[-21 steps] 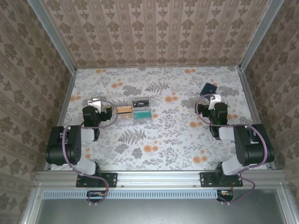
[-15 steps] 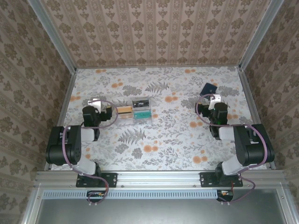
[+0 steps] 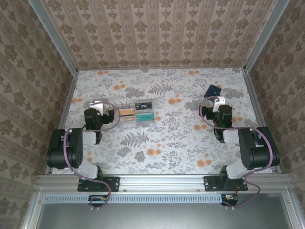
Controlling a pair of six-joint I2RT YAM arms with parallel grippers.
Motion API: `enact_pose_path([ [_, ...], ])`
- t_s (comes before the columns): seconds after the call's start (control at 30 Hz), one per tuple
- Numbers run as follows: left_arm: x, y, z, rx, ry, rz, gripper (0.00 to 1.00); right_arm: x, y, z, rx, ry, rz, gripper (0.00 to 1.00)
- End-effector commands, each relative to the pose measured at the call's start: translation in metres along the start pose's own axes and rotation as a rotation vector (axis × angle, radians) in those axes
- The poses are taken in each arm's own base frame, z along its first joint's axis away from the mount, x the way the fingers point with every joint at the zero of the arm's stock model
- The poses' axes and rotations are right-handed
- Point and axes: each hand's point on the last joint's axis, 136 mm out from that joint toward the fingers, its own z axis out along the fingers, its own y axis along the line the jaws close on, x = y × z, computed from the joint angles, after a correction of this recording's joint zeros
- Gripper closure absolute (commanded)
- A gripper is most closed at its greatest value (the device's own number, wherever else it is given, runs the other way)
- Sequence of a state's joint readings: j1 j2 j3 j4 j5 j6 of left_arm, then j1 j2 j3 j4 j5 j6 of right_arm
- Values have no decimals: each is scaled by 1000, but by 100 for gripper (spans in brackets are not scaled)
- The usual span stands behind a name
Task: Take the credit cards out of the card holder
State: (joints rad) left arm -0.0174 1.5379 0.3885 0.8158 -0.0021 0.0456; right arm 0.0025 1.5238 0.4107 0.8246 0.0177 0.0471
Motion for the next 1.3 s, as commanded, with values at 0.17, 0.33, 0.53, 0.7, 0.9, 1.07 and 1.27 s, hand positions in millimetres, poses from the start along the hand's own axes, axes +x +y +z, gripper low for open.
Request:
enact_pose_path([
  [0.17,-33,13,-6,-40,-38,-27,0,-14,-2,-3,6,-11,-4,0],
  [0.33,-78,39,-37,-181,-12,-125,0,-47,-10,-22,60,29,42,0],
  [0.53,-116,65,-92,-297,64,-415,0,-84,-24,-42,163,88,271,0],
  [0.7,-126,43,-111,-143,91,-506,0,-97,-39,-24,255,218,347,0],
  [0.9,-132,8,-127,-19,162,-491,0,-78,-49,35,352,451,284,5],
  [1.07,-135,-12,-142,25,206,-432,0,-59,-55,81,383,563,286,4],
  [1.27,-146,-22,-163,61,164,-405,0,-33,-62,118,420,690,313,5],
])
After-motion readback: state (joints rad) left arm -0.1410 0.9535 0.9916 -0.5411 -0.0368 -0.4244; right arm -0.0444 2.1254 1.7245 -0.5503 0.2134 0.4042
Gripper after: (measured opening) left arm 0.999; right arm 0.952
